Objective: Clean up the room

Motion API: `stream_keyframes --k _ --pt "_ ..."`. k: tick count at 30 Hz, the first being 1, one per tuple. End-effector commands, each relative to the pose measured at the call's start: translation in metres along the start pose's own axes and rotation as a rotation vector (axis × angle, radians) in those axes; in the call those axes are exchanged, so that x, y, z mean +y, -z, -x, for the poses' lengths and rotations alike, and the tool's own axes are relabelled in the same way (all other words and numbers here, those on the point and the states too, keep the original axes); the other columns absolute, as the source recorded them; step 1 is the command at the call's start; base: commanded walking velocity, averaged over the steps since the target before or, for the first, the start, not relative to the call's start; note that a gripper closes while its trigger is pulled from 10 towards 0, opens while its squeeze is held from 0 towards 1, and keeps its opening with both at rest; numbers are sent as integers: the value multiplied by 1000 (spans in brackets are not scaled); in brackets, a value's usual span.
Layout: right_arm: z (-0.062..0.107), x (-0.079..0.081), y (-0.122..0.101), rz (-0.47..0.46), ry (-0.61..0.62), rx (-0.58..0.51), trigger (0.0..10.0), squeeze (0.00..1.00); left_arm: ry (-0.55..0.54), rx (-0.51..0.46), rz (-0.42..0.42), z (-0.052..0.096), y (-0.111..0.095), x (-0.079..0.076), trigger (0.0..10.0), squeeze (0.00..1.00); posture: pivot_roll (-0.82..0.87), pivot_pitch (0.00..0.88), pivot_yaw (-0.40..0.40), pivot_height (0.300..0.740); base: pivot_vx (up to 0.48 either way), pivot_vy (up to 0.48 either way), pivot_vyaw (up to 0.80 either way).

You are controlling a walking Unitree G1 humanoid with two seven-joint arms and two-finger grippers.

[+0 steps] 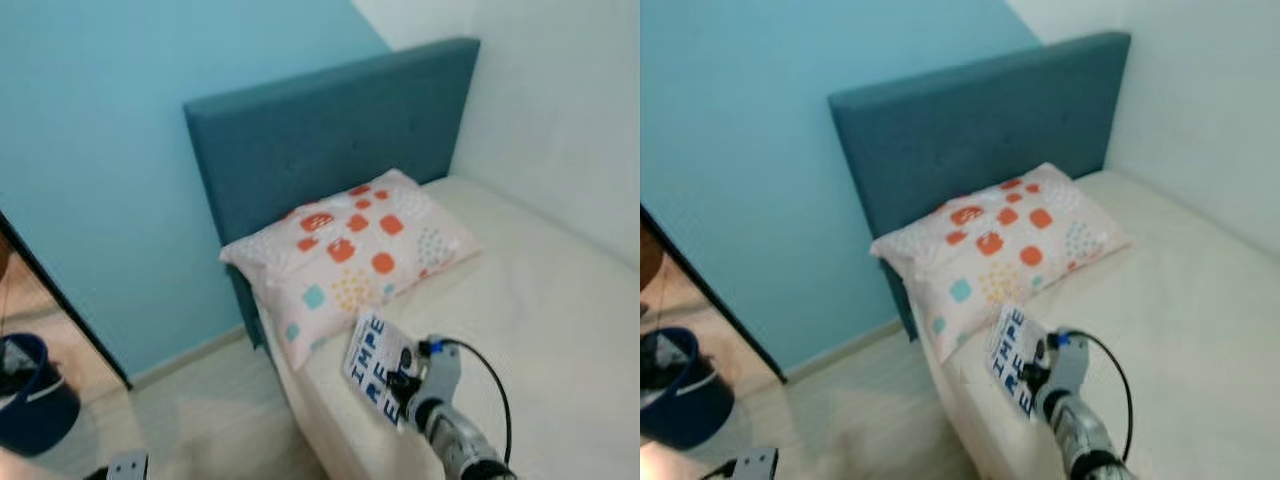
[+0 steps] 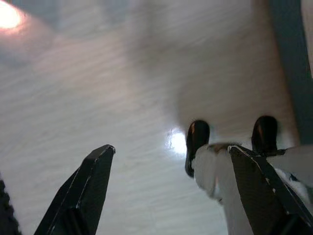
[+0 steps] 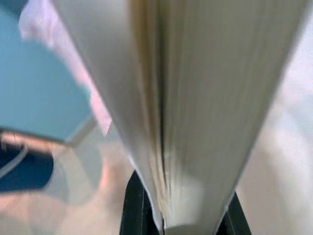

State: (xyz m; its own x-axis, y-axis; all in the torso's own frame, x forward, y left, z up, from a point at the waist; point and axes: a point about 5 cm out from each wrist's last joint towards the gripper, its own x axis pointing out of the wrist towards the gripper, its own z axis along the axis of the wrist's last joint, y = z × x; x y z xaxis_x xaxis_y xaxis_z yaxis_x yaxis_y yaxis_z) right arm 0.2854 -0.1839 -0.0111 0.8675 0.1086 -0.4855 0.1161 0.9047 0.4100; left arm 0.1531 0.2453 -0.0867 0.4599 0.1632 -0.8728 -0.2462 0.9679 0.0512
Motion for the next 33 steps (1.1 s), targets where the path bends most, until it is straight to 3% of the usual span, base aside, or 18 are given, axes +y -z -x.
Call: stream_keyframes --k 1,11,17,23,28,33 --pt "-3 10 4 -88 -25 19 10000 0 -23 24 -17 1 7 8 10000 0 -130 70 31 740 0 0 0" --pt "-7 20 1 -268 -66 12 10000 0 -38 23 -30 2 7 11 10000 0 -113 82 39 695 0 0 0" --pt "-8 23 3 -284 -75 19 10000 0 -41 22 -32 2 8 12 10000 0 -107 88 42 670 0 0 0" --pt "-6 15 -2 -372 -48 -18 10000 0 -45 17 -45 2 8 13 10000 0 -96 99 50 645 0 0 0" --pt "-7 13 -8 -401 -56 -42 10000 0 -47 19 -144 3 7 16 10000 0 -92 116 63 625 0 0 0" --pt "-8 16 -12 -411 -78 -58 10000 0 -52 22 -159 3 9 19 10000 0 -82 130 71 605 0 0 0"
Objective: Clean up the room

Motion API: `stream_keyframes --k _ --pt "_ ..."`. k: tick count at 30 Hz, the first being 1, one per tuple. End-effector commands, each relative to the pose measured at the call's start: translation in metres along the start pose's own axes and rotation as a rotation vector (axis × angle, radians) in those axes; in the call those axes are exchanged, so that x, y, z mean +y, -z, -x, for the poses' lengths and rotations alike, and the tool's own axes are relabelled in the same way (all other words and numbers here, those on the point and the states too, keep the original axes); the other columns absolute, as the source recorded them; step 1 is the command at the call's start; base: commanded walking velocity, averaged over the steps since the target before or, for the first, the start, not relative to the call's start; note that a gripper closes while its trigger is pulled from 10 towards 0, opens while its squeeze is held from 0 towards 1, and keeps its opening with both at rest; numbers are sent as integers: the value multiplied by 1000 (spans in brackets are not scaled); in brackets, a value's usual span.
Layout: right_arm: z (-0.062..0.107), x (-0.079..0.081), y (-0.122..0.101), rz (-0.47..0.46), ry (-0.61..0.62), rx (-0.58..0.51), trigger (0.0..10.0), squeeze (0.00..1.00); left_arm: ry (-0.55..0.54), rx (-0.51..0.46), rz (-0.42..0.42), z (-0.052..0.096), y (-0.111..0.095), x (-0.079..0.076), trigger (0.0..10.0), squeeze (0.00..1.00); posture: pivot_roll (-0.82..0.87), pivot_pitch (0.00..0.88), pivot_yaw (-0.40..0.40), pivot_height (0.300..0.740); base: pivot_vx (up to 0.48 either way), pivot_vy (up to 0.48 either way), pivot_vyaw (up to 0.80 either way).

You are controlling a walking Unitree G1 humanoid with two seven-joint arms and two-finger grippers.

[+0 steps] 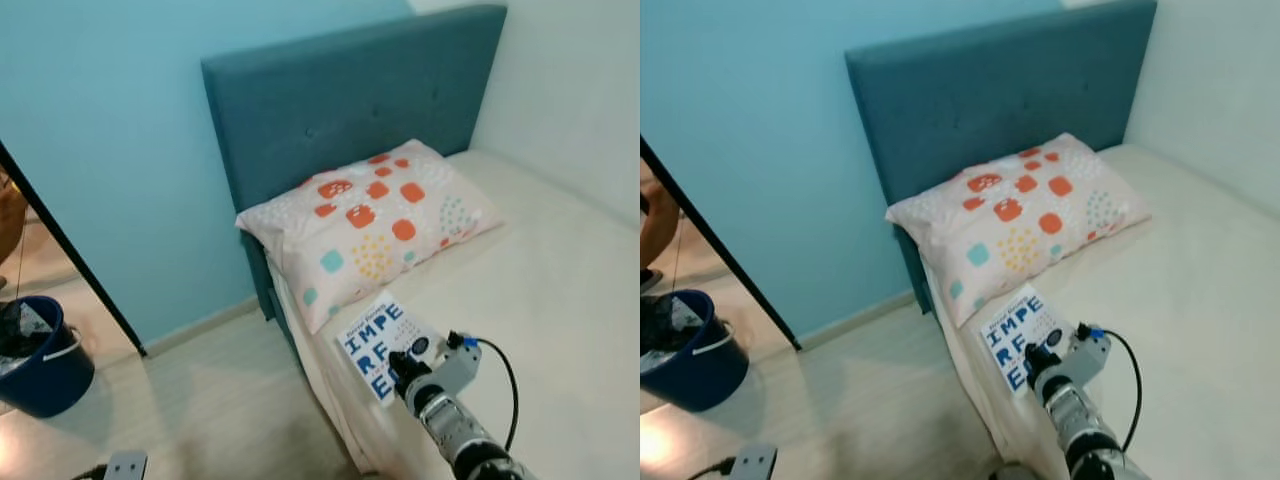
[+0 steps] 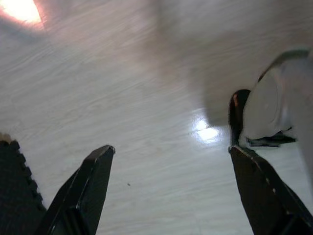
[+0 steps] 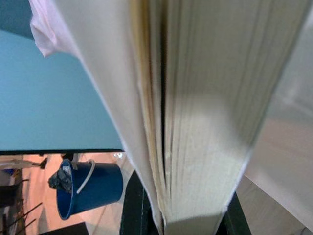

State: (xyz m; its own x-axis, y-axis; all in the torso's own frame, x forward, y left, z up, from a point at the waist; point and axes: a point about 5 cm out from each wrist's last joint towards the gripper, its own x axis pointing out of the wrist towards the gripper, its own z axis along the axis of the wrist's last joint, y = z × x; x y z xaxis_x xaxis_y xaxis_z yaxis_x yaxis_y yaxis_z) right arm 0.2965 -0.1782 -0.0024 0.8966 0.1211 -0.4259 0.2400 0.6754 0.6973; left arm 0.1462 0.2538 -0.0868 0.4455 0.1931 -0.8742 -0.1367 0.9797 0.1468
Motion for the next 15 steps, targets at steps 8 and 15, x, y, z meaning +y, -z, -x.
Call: stream_keyframes --k 8,15 --pt "-3 5 -8 -12 -12 -35 10000 0 -25 19 -30 3 11 12 10000 0 -49 159 79 600 0 0 0" --pt "-6 11 -33 8 -13 -97 10000 0 -34 36 -50 5 22 17 10000 0 -18 203 93 600 0 0 0"
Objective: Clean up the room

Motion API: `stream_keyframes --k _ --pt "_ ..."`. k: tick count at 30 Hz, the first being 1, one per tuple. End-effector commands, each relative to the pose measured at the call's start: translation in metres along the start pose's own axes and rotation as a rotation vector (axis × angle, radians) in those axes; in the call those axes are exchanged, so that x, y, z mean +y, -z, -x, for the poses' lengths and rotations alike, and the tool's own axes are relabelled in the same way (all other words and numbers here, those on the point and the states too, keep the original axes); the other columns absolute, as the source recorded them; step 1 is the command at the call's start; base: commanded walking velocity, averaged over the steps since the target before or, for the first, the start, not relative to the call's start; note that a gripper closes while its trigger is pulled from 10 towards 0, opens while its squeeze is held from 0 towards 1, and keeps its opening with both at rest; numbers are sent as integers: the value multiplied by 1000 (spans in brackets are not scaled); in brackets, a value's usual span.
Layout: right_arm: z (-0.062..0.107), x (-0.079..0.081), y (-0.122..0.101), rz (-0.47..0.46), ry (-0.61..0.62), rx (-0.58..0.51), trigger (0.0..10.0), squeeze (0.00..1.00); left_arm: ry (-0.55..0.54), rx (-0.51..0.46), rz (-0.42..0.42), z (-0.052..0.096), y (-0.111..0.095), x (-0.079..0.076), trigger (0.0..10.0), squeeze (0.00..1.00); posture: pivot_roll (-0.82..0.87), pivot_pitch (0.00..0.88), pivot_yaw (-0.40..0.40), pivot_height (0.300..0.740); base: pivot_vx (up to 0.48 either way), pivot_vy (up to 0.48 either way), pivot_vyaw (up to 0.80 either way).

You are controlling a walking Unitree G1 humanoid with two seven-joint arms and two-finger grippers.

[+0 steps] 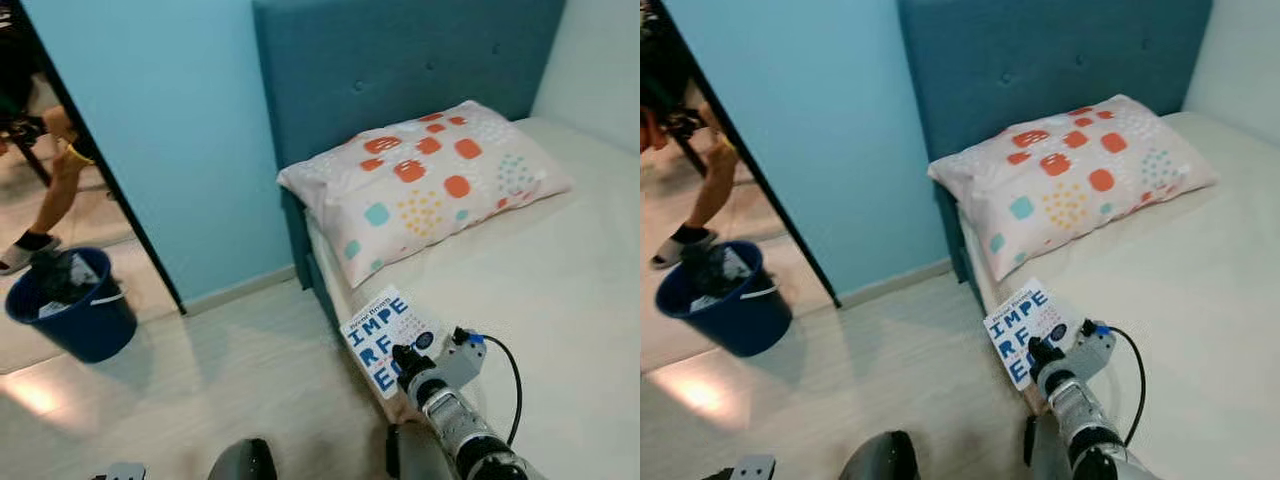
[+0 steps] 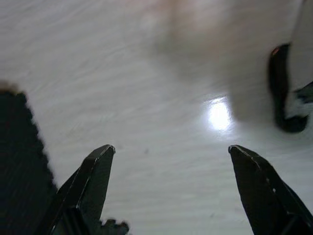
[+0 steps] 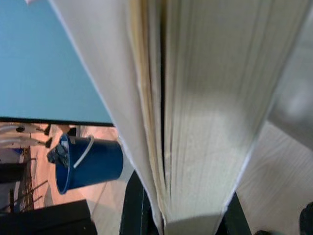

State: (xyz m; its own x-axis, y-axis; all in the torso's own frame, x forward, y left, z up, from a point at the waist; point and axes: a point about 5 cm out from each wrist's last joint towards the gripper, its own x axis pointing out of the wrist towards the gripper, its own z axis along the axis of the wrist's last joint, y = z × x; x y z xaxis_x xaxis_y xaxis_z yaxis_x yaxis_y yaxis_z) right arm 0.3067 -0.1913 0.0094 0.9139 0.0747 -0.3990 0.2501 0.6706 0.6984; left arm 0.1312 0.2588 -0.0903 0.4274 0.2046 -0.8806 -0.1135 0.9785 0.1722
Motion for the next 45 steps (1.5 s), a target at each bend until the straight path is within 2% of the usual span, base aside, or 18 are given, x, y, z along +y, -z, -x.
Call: stream_keyframes --k 1,4,8,14,18,20,21,23,27,29,31,35,37,42,43,45 --pt "-5 11 -18 16 -27 -55 10000 0 -22 20 -19 2 9 11 10000 0 -18 203 93 600 0 0 0" --pt "-7 14 -25 17 -37 -74 10000 0 -23 23 -20 3 11 12 10000 0 -13 211 93 600 0 0 0" --pt "-10 28 -67 23 -78 -183 10000 0 -25 32 -22 4 17 14 10000 0 -6 241 90 600 0 0 0" --pt "-8 29 -94 57 -63 -223 10000 0 -19 35 -19 5 21 14 10000 0 -10 265 85 600 0 0 0" --pt "-7 23 -96 76 -25 -206 10000 0 -16 36 -19 5 22 14 10000 0 -6 273 83 600 0 0 0" --pt "-6 17 -88 90 1 -163 10000 0 -14 36 -21 6 23 15 10000 0 3 292 86 600 0 0 0" --pt "-5 9 -74 115 30 -96 10000 0 -12 39 -27 6 26 17 10000 0 18 311 92 600 0 0 0" --pt "-5 7 -70 115 31 -80 10000 0 -11 42 -34 7 28 19 10000 0 30 329 101 600 0 0 0" --pt "-5 9 -71 58 -13 -102 10000 0 -13 50 -45 9 35 23 10000 0 49 357 112 600 0 0 0" --pt "-4 10 -75 23 -36 -123 10000 0 -16 55 -49 11 39 26 10000 0 69 384 126 600 0 0 0" --pt "-1 8 -89 -18 -46 -167 10000 0 -22 65 -51 14 48 33 10000 0 86 412 137 600 0 0 0" --pt "4 0 -104 -8 4 -195 10000 0 -29 72 -46 18 56 38 10000 0 111 446 152 600 0 0 0" --pt "9 -7 -119 0 57 -225 10000 0 -33 75 -42 20 61 41 10000 0 112 460 152 600 0 0 0" --pt "12 -6 -133 22 59 -238 10000 0 -33 74 -39 21 63 43 10000 0 101 473 148 600 0 0 0" --pt "13 -4 -142 48 53 -242 10000 0 -32 73 -38 22 64 44 10000 0 98 474 147 600 0 0 0" --pt "13 -4 -142 48 53 -242 10000 0 -32 73 -38 22 64 44 10000 0 98 474 147 600 0 0 0"
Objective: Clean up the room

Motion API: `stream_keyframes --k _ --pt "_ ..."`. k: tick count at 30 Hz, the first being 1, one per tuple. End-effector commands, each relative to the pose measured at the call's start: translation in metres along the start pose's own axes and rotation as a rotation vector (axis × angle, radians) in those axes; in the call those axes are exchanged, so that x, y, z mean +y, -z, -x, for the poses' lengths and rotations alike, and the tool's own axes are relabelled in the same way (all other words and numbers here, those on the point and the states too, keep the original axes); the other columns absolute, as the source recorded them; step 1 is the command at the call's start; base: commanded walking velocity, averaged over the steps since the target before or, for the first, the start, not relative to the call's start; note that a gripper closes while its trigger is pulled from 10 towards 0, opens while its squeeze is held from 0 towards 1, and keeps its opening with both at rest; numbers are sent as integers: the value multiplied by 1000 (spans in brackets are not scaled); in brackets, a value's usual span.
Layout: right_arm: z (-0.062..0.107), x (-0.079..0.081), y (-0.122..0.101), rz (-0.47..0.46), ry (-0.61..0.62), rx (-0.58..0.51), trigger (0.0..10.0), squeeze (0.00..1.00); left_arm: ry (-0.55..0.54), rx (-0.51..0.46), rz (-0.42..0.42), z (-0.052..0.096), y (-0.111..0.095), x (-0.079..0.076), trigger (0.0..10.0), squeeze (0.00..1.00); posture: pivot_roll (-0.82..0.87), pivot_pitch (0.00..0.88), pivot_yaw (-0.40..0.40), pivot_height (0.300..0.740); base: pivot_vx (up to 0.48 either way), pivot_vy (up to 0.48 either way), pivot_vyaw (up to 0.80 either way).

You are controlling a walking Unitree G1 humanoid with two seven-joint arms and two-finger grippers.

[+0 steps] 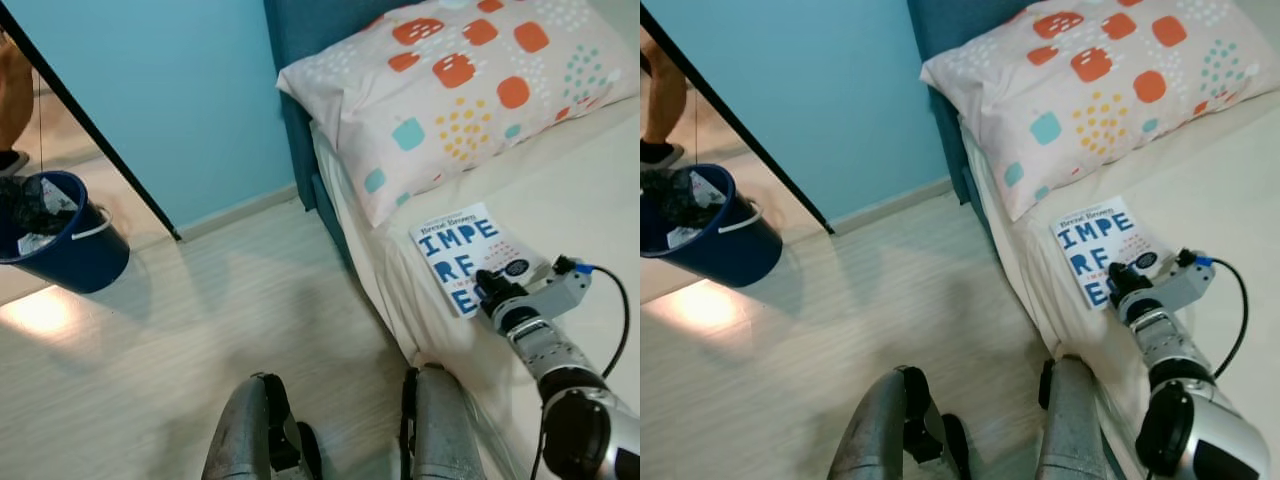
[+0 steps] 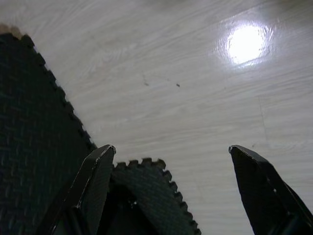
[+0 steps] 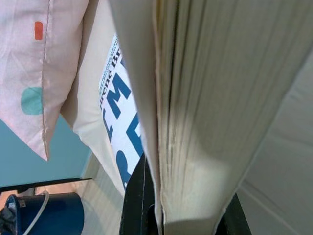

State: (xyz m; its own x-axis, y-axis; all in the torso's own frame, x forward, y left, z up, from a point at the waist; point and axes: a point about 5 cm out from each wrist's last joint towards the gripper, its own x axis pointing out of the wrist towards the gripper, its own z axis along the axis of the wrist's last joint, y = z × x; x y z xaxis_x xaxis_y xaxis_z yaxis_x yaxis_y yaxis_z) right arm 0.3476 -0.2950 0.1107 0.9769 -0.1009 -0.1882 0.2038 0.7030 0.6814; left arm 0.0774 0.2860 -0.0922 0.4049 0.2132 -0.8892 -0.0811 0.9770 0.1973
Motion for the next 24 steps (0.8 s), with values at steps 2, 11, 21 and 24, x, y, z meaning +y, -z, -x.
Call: stream_keyframes --k 2,11,21,24 --pt "4 -12 4 16 68 42 10000 0 -20 48 4 6 16 11 10000 0 96 475 146 600 0 0 0" --pt "0 8 8 25 -112 133 10000 0 -15 42 10 6 17 12 10000 0 109 488 140 600 0 0 0" --pt "-2 22 9 52 -240 204 10000 0 -24 53 19 7 21 13 10000 0 116 495 133 600 0 0 0" --pt "-3 23 4 71 -231 198 10000 0 -24 52 21 8 21 13 10000 0 112 495 136 600 0 0 0"
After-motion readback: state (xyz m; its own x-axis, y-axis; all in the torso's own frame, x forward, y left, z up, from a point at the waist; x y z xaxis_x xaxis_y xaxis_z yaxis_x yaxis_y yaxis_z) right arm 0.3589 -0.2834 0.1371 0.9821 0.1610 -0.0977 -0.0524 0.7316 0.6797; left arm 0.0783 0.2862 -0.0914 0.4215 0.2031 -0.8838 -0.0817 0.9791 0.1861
